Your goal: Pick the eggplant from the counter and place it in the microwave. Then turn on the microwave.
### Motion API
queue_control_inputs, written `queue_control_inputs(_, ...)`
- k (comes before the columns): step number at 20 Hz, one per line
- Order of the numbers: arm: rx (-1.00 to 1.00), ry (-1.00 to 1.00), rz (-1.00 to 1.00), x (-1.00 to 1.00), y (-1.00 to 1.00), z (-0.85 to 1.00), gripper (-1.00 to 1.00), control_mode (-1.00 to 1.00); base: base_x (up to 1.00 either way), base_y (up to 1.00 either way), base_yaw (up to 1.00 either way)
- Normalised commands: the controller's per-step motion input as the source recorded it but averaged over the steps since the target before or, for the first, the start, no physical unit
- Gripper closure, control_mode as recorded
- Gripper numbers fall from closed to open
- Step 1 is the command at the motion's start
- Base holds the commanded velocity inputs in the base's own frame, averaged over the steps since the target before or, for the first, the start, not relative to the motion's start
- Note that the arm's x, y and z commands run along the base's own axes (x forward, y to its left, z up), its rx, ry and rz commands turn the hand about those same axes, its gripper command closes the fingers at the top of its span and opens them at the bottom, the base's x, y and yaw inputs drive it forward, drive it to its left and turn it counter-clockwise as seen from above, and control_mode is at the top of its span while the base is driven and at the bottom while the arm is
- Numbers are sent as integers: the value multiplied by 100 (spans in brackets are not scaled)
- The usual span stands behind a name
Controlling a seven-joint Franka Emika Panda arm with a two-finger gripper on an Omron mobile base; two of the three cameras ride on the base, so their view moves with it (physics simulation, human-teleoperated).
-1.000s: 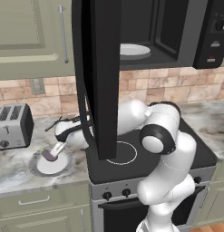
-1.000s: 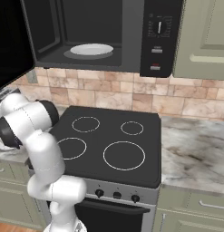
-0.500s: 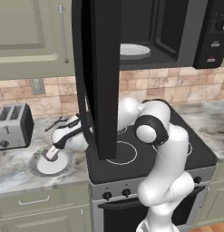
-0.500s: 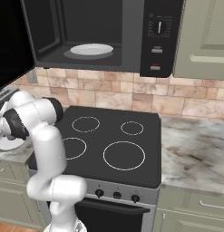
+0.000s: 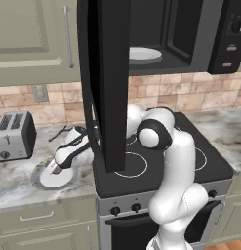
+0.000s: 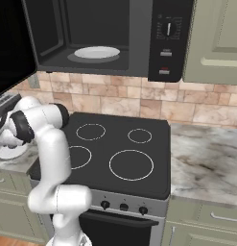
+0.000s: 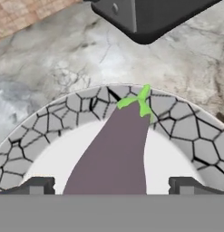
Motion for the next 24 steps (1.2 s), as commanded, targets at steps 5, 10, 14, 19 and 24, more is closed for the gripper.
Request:
queue_control_inputs(5, -4, 0, -3, 16, 21, -17, 100, -100, 0, 0, 0)
queue_control_inputs(10, -3, 0, -7, 3, -1, -6, 100, -100, 0, 0, 0)
queue_control_inputs(14, 0, -1, -13, -30, -43, 0, 100, -100, 0, 0, 0)
queue_control_inputs(19, 1, -1, -13, -22, -61, 25, 100, -100, 0, 0, 0)
queue_control_inputs(24, 9, -9, -9, -6, -45, 91, 100, -100, 0, 0, 0)
